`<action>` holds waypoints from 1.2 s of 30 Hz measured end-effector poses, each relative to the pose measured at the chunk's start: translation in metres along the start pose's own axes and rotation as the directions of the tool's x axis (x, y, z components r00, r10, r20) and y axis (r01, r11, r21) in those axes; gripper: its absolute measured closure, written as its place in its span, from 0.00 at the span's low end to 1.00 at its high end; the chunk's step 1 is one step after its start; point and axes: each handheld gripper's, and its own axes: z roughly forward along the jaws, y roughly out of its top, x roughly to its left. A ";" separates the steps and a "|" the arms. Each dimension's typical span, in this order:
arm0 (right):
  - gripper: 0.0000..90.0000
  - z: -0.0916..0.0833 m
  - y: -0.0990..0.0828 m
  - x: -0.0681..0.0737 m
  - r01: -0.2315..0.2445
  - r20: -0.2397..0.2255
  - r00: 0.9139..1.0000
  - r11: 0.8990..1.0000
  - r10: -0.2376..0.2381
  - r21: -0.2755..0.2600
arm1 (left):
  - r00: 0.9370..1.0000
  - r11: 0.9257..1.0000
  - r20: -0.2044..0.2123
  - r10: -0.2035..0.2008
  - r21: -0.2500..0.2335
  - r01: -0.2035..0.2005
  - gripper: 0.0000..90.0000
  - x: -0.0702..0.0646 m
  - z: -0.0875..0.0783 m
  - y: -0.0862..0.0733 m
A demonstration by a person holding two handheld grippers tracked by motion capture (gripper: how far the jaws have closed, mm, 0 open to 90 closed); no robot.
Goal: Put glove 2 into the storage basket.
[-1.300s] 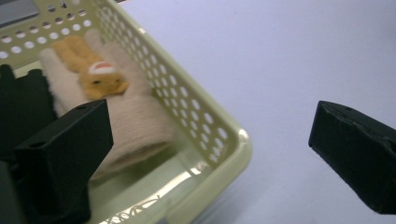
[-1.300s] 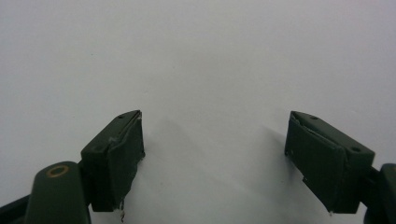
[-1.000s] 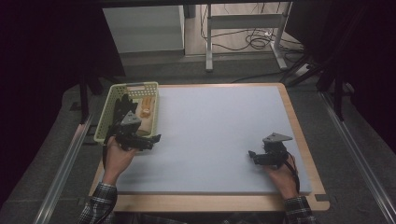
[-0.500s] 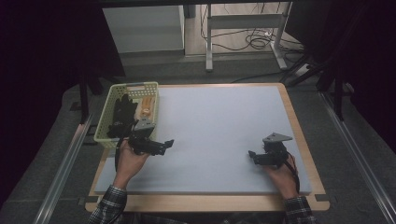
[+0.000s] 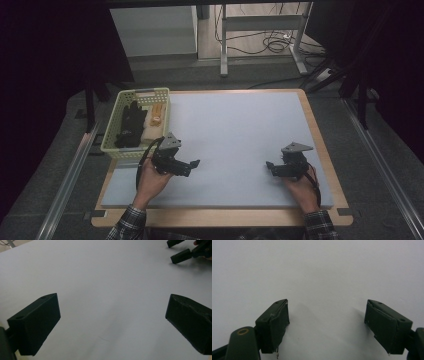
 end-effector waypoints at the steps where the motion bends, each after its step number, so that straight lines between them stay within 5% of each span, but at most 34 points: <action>1: 0.21 0.000 0.000 0.000 0.000 0.000 1.000 1.000 0.000 0.000 | 1.000 1.000 0.004 0.004 0.003 -0.004 0.00 -0.002 0.001 -0.001; 22: 0.21 0.000 0.000 0.000 0.001 0.001 1.000 1.000 -0.001 0.000 | 0.998 0.998 0.057 0.005 0.060 -0.008 0.00 -0.016 0.028 -0.041; 36: 0.21 0.000 0.000 0.000 0.000 0.000 1.000 1.000 0.000 -0.001 | 0.998 0.990 0.051 0.039 0.135 -0.045 0.00 -0.022 0.039 -0.050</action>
